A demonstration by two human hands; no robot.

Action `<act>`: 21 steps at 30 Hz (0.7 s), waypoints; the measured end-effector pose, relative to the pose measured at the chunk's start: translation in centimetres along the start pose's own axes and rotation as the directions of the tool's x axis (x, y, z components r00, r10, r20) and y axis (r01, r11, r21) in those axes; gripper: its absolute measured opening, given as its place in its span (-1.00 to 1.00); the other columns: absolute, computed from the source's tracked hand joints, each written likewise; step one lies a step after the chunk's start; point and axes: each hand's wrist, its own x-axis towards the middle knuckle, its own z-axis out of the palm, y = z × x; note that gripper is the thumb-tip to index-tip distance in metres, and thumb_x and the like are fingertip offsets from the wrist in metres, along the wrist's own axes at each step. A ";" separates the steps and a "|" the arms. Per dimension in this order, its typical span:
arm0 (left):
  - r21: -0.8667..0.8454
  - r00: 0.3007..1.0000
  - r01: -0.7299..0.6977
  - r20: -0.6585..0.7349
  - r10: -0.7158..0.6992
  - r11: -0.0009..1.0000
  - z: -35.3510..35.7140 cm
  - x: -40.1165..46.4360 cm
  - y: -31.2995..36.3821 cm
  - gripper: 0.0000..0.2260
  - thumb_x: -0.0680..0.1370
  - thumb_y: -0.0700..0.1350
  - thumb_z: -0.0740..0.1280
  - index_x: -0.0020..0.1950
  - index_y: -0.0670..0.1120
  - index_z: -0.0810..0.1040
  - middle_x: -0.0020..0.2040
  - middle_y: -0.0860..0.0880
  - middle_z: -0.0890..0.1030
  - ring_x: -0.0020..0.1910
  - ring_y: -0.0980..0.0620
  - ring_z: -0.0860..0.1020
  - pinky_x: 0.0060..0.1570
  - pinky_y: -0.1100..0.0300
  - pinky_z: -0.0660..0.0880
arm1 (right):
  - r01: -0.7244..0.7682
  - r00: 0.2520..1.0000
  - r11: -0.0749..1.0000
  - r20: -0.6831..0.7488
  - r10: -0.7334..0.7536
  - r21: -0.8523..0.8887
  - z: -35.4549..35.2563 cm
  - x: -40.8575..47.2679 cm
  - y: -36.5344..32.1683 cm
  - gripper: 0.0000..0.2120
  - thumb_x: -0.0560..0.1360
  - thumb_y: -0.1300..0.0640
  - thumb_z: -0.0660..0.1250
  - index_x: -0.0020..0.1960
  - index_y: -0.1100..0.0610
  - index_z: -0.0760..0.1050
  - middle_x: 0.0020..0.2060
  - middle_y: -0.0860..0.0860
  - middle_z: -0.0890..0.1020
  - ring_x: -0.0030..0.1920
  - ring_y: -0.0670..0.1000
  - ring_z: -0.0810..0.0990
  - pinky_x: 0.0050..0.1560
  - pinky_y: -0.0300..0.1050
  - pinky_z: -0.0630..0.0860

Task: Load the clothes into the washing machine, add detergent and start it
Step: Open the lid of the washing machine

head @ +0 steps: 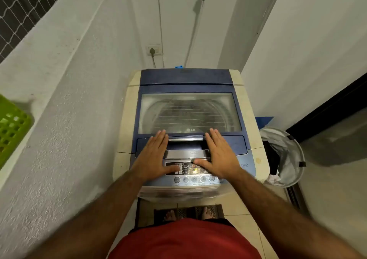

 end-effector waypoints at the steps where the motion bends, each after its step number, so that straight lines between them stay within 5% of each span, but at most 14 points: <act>1: -0.003 1.000 -0.031 0.004 0.031 1.000 0.2 -0.2 0.3 0.12 0.26 0.62 -0.13 0.54 -0.14 -0.23 0.54 -0.04 -0.28 0.53 0.01 -0.27 0.51 0.07 -0.21 | 0.022 1.000 1.000 -0.009 -0.022 0.006 0.2 -0.3 -0.3 0.05 0.40 -0.53 0.02 0.60 0.18 -0.04 0.60 0.11 -0.06 0.60 0.08 -0.13 0.55 -0.01 -0.12; 9: -0.016 0.993 -0.106 0.048 0.107 0.994 1.5 -2.3 2.1 0.07 0.28 0.57 -0.07 0.56 -0.11 -0.16 0.53 0.01 -0.28 0.51 0.10 -0.29 0.45 0.18 -0.33 | 0.069 0.993 0.997 -0.099 -0.072 -0.025 1.7 -2.3 -0.7 -0.19 0.43 -0.40 0.24 0.43 0.19 0.39 0.36 0.13 0.48 0.38 0.15 0.41 0.40 0.04 0.30; 12: -0.025 0.988 -0.149 0.042 0.150 0.988 1.7 -2.0 2.4 0.06 0.30 0.58 -0.08 0.57 -0.13 -0.05 0.59 -0.04 -0.09 0.54 0.08 -0.17 0.48 0.15 -0.27 | 0.040 0.996 0.998 -0.073 -0.043 -0.040 1.7 -1.5 -0.6 -0.24 0.43 -0.40 0.21 0.41 0.12 0.40 0.28 0.06 0.54 0.29 0.09 0.46 0.32 0.01 0.37; 16: 0.009 0.986 -0.141 0.088 0.140 0.990 0.8 -0.2 2.5 -0.01 0.34 0.54 0.01 0.55 -0.14 0.10 0.55 -0.08 0.18 0.53 0.00 0.11 0.53 0.00 -0.15 | -0.009 1.000 0.992 -0.004 0.009 -0.124 0.7 -0.3 -0.8 -0.34 0.49 -0.41 0.10 0.31 0.05 0.47 0.15 0.03 0.60 0.19 0.07 0.51 0.38 0.06 0.27; 21: 0.037 0.986 -0.110 0.128 0.105 0.993 0.1 1.8 2.3 -0.28 0.44 0.42 0.19 0.40 -0.06 0.32 0.26 0.00 0.51 0.29 0.01 0.42 0.50 -0.10 -0.03 | -0.067 0.996 0.991 0.055 0.074 -0.119 0.3 0.1 -1.3 -0.36 0.54 -0.39 0.01 0.33 0.04 0.45 0.22 0.03 0.58 0.27 0.07 0.48 0.49 0.15 0.11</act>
